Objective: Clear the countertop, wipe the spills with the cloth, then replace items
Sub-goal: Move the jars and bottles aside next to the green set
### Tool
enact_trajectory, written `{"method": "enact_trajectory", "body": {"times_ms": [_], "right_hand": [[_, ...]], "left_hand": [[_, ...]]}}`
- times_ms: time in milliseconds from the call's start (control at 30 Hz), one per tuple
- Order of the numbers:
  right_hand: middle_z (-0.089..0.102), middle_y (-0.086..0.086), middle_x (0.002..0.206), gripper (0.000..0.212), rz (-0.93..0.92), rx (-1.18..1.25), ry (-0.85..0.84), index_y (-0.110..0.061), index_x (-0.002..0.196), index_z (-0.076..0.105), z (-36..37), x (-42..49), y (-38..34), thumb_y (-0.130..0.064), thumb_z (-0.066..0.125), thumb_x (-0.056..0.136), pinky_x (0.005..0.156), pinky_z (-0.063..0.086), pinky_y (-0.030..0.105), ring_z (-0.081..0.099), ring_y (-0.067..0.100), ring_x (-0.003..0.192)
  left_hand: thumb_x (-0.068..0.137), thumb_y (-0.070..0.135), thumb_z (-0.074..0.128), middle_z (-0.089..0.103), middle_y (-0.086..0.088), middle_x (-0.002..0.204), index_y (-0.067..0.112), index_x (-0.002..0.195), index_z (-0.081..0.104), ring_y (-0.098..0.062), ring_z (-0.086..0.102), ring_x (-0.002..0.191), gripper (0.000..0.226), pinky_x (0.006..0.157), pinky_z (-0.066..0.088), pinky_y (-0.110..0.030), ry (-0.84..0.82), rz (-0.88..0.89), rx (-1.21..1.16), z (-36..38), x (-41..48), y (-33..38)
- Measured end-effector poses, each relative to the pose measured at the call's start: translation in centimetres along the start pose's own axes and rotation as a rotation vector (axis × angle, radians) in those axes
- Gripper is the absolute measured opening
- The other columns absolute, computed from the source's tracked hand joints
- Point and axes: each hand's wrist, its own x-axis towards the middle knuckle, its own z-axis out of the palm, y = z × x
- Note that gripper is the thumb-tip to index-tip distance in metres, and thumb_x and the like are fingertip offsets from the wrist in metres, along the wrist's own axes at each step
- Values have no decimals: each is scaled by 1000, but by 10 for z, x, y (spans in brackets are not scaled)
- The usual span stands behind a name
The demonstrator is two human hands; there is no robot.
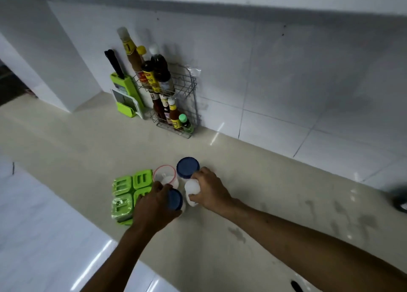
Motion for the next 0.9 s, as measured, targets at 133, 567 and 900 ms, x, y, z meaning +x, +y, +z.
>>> {"method": "enact_trajectory", "body": {"times_ms": [133,567,900], "right_hand": [[52,6,143,60,26,-35,3,-16,138,62,20,14,-10,-32,86,85,100,55,43,61,31,123],[49,15,143,82,106,305,-16,-20,158,40,20,-50,8,-29,84,90,110,48,36,55,31,132],[54,7,134,46,432,174,211,-17,147,54,-71,-226,166,-22,63,102,101,54,41,62,26,120]], "left_hand": [[74,64,84,67,-1,140,28,144,64,-36,75,105,81,82,62,-46,101,24,-22,7,-1,-5],[72,20,92,62,-10,113,16,107,72,-41,64,100,40,74,55,-47,134,247,-26,33,-19,26],[95,30,75,65,-4,128,17,132,70,-28,69,111,40,82,62,-45,-150,712,-135,81,-41,253]]}}
